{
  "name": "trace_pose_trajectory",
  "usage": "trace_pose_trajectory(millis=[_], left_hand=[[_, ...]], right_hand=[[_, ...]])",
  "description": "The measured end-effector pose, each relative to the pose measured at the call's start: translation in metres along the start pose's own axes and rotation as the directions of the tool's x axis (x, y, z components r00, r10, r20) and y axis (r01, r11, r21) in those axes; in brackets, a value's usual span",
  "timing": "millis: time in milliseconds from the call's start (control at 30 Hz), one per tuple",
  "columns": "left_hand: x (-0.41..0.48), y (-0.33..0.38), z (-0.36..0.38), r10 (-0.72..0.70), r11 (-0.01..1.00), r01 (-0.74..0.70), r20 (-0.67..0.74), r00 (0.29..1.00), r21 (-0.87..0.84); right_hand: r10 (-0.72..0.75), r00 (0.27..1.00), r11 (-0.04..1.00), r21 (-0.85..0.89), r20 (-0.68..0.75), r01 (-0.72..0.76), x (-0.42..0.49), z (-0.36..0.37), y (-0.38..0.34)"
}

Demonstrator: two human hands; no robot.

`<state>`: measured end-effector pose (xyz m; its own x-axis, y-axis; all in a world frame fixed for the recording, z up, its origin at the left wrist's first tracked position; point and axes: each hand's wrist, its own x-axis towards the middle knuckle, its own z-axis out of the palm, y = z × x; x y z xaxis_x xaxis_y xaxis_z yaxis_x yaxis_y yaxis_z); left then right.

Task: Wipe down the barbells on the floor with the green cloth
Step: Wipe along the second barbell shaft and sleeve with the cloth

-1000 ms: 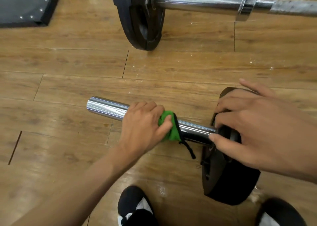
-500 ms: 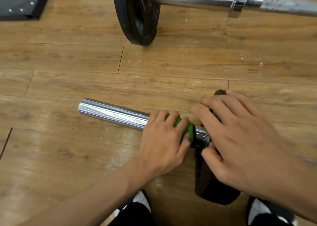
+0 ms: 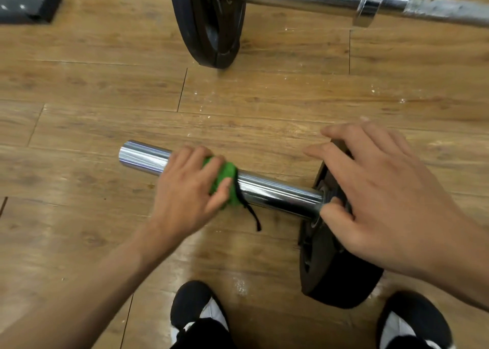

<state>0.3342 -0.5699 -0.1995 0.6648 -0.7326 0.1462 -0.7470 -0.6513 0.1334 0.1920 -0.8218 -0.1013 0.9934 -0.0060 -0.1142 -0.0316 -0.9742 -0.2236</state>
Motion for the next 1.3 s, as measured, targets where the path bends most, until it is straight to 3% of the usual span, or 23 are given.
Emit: trace_pose_trajectory(millis=[133, 233, 300, 533, 700, 867, 1033, 1200, 1300], left_hand=[[0.004, -0.052, -0.006, -0.227, 0.973, 0.229, -0.055, 0.972, 0.03], [0.02, -0.047, -0.002, -0.318, 0.948, 0.319, -0.063, 0.946, 0.0], [0.029, -0.024, 0.002, -0.296, 0.955, 0.296, -0.051, 0.954, -0.005], [0.046, 0.088, 0.028, 0.056, 0.993, -0.064, -0.078, 0.995, -0.103], [0.068, 0.08, 0.029, 0.201, 0.976, -0.207, -0.082, 0.976, -0.069], [0.089, -0.007, 0.014, -0.008, 0.996, 0.003, -0.047, 0.999, -0.091], [0.079, -0.103, 0.0, -0.17, 0.981, 0.159, -0.107, 0.98, -0.11], [0.078, -0.081, 0.013, -0.288, 0.957, 0.288, -0.19, 0.938, -0.031], [0.073, -0.027, 0.02, -0.153, 0.988, 0.154, -0.234, 0.96, -0.013]], right_hand=[[0.081, 0.995, 0.995, -0.055, -0.054, -0.084, 0.006, -0.005, 0.0], [0.069, 0.996, 0.994, -0.081, -0.05, -0.073, 0.004, -0.004, -0.013], [0.052, 0.998, 0.991, -0.118, -0.036, -0.056, 0.004, 0.001, -0.02], [0.106, 0.993, 0.986, -0.126, -0.049, -0.111, 0.024, -0.003, -0.007], [0.142, 0.989, 0.988, -0.061, -0.03, -0.144, 0.041, -0.009, 0.012], [0.142, 0.99, 0.99, 0.019, -0.004, -0.142, 0.055, -0.012, 0.033], [0.141, 0.99, 0.989, 0.034, 0.0, -0.141, 0.059, -0.012, 0.035], [0.146, 0.989, 0.989, 0.035, -0.003, -0.146, 0.059, -0.012, 0.032], [0.149, 0.989, 0.989, 0.006, -0.015, -0.148, 0.058, -0.011, 0.028]])
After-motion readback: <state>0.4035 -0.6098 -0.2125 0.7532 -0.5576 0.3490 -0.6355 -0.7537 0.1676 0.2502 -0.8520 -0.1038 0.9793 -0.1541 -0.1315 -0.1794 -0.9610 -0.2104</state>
